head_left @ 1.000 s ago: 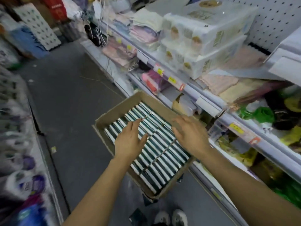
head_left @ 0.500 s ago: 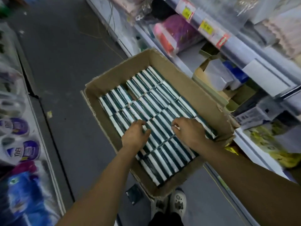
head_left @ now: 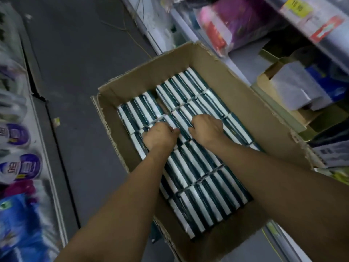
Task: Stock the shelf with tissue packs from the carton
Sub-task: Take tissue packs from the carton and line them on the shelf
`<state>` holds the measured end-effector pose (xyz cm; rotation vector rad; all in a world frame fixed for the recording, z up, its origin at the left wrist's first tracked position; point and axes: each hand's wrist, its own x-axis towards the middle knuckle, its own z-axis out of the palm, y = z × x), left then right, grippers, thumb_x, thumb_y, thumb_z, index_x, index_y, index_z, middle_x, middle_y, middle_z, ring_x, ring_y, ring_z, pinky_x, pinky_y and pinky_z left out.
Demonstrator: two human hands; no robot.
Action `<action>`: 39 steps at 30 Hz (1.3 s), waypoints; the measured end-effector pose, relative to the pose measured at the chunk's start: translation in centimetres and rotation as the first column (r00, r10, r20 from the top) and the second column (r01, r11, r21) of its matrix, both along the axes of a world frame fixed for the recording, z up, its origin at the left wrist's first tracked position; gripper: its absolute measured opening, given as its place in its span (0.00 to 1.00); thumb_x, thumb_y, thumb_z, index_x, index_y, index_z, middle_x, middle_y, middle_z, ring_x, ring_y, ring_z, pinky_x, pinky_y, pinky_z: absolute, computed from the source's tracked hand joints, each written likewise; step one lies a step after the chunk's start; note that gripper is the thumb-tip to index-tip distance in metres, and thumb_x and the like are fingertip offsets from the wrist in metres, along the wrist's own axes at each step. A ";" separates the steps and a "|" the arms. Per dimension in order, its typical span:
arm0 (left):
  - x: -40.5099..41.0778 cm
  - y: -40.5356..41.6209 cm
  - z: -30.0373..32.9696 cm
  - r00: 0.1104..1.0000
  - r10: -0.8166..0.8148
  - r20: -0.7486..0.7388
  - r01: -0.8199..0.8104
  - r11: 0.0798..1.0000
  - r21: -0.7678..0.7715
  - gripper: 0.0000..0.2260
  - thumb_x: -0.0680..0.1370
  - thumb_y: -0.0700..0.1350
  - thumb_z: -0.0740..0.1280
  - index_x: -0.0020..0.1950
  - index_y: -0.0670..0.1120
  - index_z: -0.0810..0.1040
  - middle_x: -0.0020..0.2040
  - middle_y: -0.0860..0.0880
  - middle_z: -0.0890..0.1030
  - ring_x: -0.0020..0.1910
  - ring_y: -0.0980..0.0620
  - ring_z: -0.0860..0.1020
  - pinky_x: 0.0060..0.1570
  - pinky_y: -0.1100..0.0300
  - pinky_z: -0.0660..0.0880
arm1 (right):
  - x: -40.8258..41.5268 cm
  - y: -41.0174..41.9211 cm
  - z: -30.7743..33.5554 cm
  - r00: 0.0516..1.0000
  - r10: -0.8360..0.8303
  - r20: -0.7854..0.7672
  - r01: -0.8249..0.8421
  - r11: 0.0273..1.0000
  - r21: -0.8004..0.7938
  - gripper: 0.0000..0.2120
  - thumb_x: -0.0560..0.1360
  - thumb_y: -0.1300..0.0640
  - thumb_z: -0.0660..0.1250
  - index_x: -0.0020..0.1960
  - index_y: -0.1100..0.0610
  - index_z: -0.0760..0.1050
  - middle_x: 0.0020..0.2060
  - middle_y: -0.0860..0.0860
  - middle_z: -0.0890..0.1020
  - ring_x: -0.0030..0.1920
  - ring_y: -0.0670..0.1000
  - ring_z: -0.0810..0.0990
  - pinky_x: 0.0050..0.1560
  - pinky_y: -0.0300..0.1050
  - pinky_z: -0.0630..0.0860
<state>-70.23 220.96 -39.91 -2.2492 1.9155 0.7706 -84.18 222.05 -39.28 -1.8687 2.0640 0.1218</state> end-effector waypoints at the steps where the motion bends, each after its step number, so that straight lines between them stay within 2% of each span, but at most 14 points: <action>1: -0.3 -0.2 -0.3 0.998 -0.006 0.066 0.006 1.000 -0.001 0.20 0.78 0.63 0.63 0.41 0.49 0.82 0.37 0.50 0.82 0.40 0.48 0.80 0.58 0.52 0.71 | -0.1 0.1 -0.2 1.000 0.018 -0.014 -0.018 1.000 -0.013 0.09 0.80 0.53 0.63 0.44 0.56 0.75 0.42 0.51 0.80 0.41 0.52 0.78 0.30 0.41 0.63; 5: -1.3 -0.9 -0.7 0.987 0.022 0.158 -0.024 1.000 0.013 0.23 0.75 0.68 0.63 0.47 0.49 0.82 0.42 0.50 0.83 0.42 0.49 0.80 0.60 0.50 0.68 | -0.1 0.4 -0.8 0.997 0.081 -0.001 -0.081 0.996 -0.044 0.11 0.79 0.49 0.64 0.54 0.56 0.75 0.51 0.53 0.79 0.47 0.53 0.79 0.38 0.43 0.69; 10: -2.1 -1.6 -0.2 0.986 0.022 0.167 -0.042 0.993 0.113 0.22 0.75 0.67 0.65 0.49 0.47 0.75 0.43 0.49 0.76 0.49 0.46 0.79 0.55 0.52 0.71 | -0.1 0.5 -1.4 0.994 0.099 -0.046 -0.100 0.995 -0.009 0.18 0.78 0.42 0.63 0.55 0.56 0.76 0.53 0.54 0.77 0.50 0.55 0.78 0.36 0.44 0.66; 13: -1.7 -2.1 -0.1 0.992 0.081 0.099 -0.095 0.985 0.147 0.20 0.76 0.63 0.67 0.51 0.46 0.78 0.41 0.49 0.76 0.44 0.47 0.78 0.45 0.57 0.72 | 0.4 0.1 -1.3 0.993 0.073 -0.088 -0.070 0.997 0.031 0.09 0.78 0.51 0.66 0.50 0.57 0.75 0.52 0.54 0.77 0.48 0.54 0.77 0.32 0.42 0.62; 15: -1.4 -2.2 -0.2 0.988 0.151 0.015 -0.151 0.974 0.171 0.17 0.77 0.60 0.68 0.51 0.46 0.80 0.41 0.49 0.78 0.42 0.48 0.77 0.37 0.60 0.69 | 0.7 -0.2 -1.3 0.999 -0.014 -0.048 0.016 0.999 0.050 0.07 0.77 0.56 0.67 0.42 0.56 0.72 0.45 0.52 0.76 0.40 0.51 0.74 0.28 0.40 0.59; 18: -0.9 -1.9 0.0 0.944 0.268 -0.193 -0.228 0.952 0.207 0.14 0.77 0.55 0.70 0.41 0.45 0.79 0.35 0.49 0.76 0.37 0.47 0.78 0.33 0.61 0.68 | 0.5 -0.3 -0.6 0.979 -0.181 0.090 0.175 0.982 0.076 0.09 0.76 0.60 0.67 0.37 0.57 0.73 0.35 0.51 0.77 0.32 0.50 0.74 0.29 0.38 0.65; 20: -0.5 -1.3 1.1 0.878 0.339 -0.338 -0.282 0.937 0.207 0.17 0.77 0.51 0.71 0.32 0.47 0.72 0.30 0.49 0.73 0.31 0.49 0.74 0.36 0.60 0.71 | 0.0 0.1 0.6 0.959 -0.221 0.175 0.215 0.975 0.050 0.05 0.75 0.61 0.64 0.42 0.56 0.77 0.40 0.51 0.80 0.37 0.52 0.78 0.33 0.40 0.70; 22: 0.1 -0.5 2.4 0.790 0.380 -0.482 -0.321 0.925 0.203 0.18 0.77 0.48 0.72 0.31 0.47 0.69 0.29 0.49 0.72 0.29 0.51 0.72 0.42 0.58 0.76 | -0.7 1.1 1.9 0.924 -0.238 0.300 0.248 0.969 0.005 0.06 0.76 0.61 0.63 0.42 0.54 0.73 0.43 0.48 0.77 0.40 0.52 0.77 0.35 0.44 0.70; 25: 0.7 1.2 5.4 0.614 0.433 -0.660 -0.363 0.898 0.251 0.16 0.77 0.46 0.72 0.33 0.46 0.70 0.33 0.47 0.74 0.36 0.49 0.74 0.54 0.51 0.79 | -1.8 3.1 4.1 0.784 -0.242 0.572 0.314 0.949 -0.029 0.10 0.77 0.61 0.63 0.39 0.55 0.67 0.37 0.49 0.73 0.36 0.52 0.74 0.37 0.49 0.72; 29: 0.4 3.2 10.4 0.402 0.481 -0.779 -0.371 0.864 0.341 0.12 0.80 0.43 0.69 0.39 0.46 0.69 0.37 0.48 0.74 0.41 0.49 0.75 0.48 0.49 0.81 | -2.4 6.5 9.3 0.618 -0.136 0.774 0.282 0.958 -0.057 0.10 0.79 0.62 0.62 0.41 0.58 0.65 0.36 0.53 0.71 0.39 0.52 0.72 0.47 0.47 0.71; 31: -0.3 4.7 13.1 0.325 0.478 -0.816 -0.371 0.858 0.355 0.07 0.80 0.42 0.66 0.44 0.45 0.70 0.34 0.49 0.74 0.33 0.53 0.75 0.40 0.53 0.78 | -2.2 8.4 12.3 0.592 -0.055 0.804 0.245 0.963 -0.114 0.08 0.78 0.64 0.64 0.42 0.61 0.68 0.44 0.55 0.76 0.55 0.50 0.76 0.58 0.40 0.71; 33: -0.8 6.5 15.7 0.248 0.489 -0.836 -0.354 0.849 0.392 0.07 0.80 0.47 0.67 0.49 0.44 0.73 0.33 0.50 0.76 0.30 0.56 0.75 0.40 0.56 0.76 | -1.9 10.7 14.8 0.601 0.029 0.799 0.244 0.945 -0.217 0.07 0.77 0.63 0.67 0.42 0.61 0.71 0.49 0.53 0.78 0.66 0.44 0.71 0.62 0.37 0.67; 36: -1.7 9.2 19.1 0.149 0.497 -0.855 -0.249 0.855 0.454 0.29 0.72 0.62 0.74 0.64 0.45 0.74 0.56 0.46 0.83 0.54 0.48 0.82 0.57 0.42 0.78 | -1.7 13.9 18.6 0.633 0.068 0.771 0.325 0.881 -0.344 0.09 0.79 0.54 0.65 0.40 0.54 0.72 0.55 0.49 0.78 0.67 0.47 0.70 0.62 0.38 0.66; 39: -2.7 11.5 22.2 0.095 0.440 -0.893 -0.202 0.887 0.416 0.24 0.75 0.50 0.73 0.66 0.43 0.70 0.53 0.45 0.84 0.51 0.45 0.84 0.52 0.44 0.81 | -2.2 16.4 22.4 0.656 0.035 0.754 0.453 0.781 -0.430 0.04 0.77 0.56 0.68 0.45 0.53 0.74 0.56 0.45 0.77 0.61 0.49 0.72 0.61 0.43 0.69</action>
